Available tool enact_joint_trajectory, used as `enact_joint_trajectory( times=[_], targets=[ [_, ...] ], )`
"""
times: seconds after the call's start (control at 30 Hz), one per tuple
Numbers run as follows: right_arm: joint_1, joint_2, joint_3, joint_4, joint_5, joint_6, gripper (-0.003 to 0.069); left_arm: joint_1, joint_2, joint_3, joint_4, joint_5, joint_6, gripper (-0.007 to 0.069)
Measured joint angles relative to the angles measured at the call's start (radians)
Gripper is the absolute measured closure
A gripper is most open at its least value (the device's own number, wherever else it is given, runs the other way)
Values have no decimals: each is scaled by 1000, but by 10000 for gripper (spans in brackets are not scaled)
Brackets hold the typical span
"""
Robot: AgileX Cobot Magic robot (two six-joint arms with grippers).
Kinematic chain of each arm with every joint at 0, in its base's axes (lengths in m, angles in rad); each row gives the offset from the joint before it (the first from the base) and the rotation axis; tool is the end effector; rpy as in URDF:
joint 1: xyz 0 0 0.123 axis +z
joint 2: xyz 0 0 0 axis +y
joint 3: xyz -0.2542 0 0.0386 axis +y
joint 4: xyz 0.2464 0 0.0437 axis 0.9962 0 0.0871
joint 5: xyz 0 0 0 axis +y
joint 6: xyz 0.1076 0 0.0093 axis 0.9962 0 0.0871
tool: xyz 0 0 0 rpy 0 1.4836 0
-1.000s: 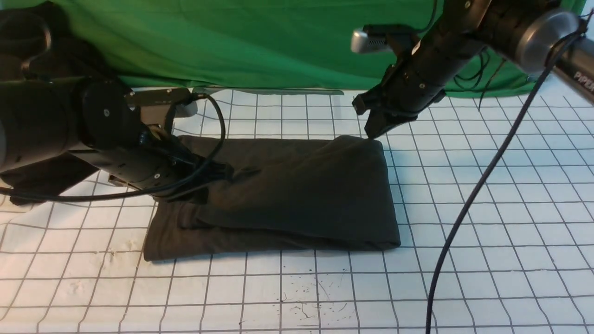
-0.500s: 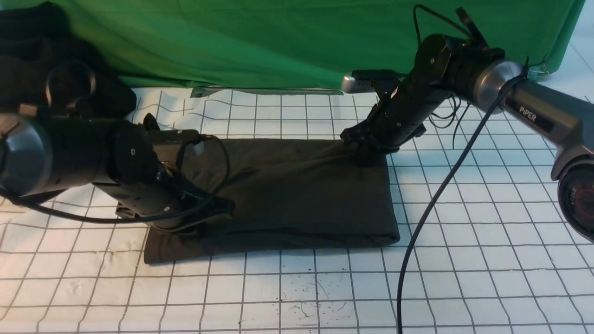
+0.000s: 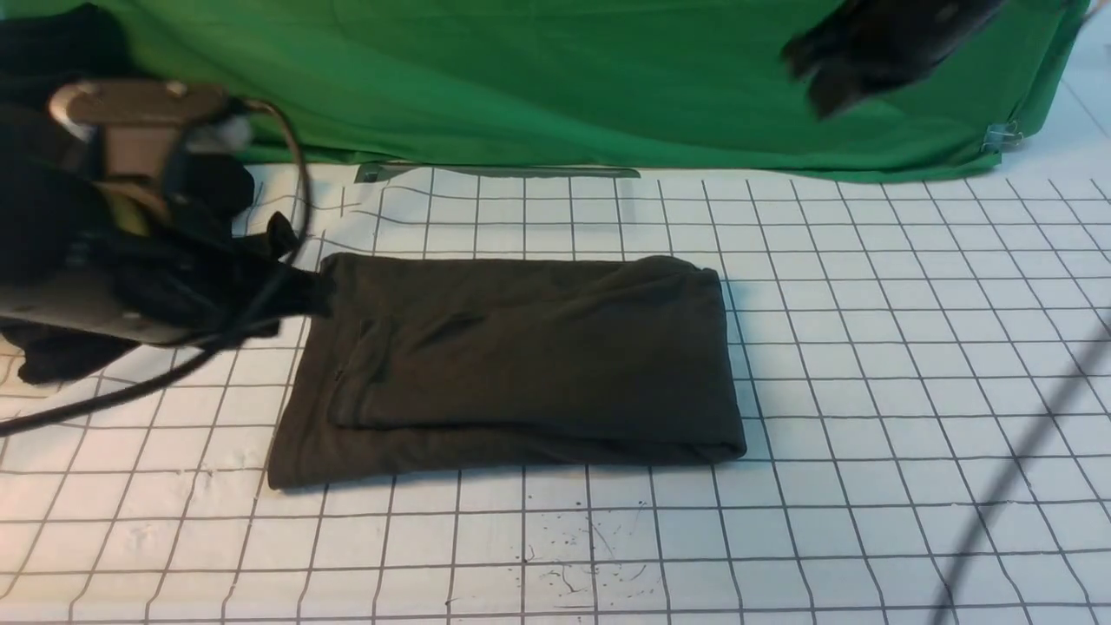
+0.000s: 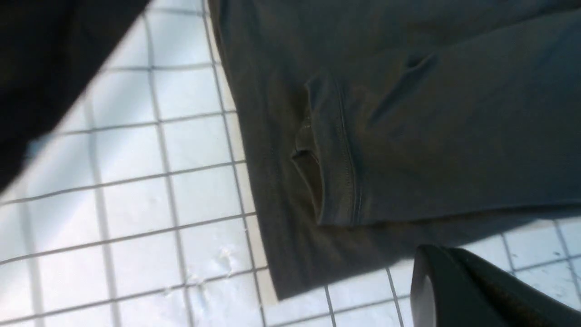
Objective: Fold a long-sleeved shirt over a white checkered tablecloth.
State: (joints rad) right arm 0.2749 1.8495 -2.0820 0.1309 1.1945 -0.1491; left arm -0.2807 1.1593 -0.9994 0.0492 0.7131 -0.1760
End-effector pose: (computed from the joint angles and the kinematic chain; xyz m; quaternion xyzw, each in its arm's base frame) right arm 0.3868 0.1227 0.3739 -0.1956 0.9174 0.0866 0.3355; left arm 0.2510 -0.0687 0.2989 0.0594 0.9218 -0.0651 0.3774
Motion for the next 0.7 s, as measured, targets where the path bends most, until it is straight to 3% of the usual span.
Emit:
enact_joint_trajectory(
  times=[0.23,0.33,0.4,0.47,0.5,0.6,0.7],
  targets=[
    [-4,-464,243,-2,-139,1,655,1,-376,44,13,41,-3,629],
    [-4,-780,499,-1,-349,-1,655,1,-600,106,13,45,-22,629],
    [-5,-866,584,-1,-423,-4,655,1,-656,129,13,45,-45,629],
    [-5,-1066,804,-1,-619,-13,655,1,-780,191,21,42,-107,629],
    [-5,-1098,841,-1,-652,-14,655,1,-789,202,23,42,-110,629],
    [-5,-1378,1198,-3,-956,-33,655,1,-916,317,30,33,-148,629],
    [-5,-1488,1347,-3,-1100,-36,655,1,-944,365,30,28,-188,629]
  ],
)
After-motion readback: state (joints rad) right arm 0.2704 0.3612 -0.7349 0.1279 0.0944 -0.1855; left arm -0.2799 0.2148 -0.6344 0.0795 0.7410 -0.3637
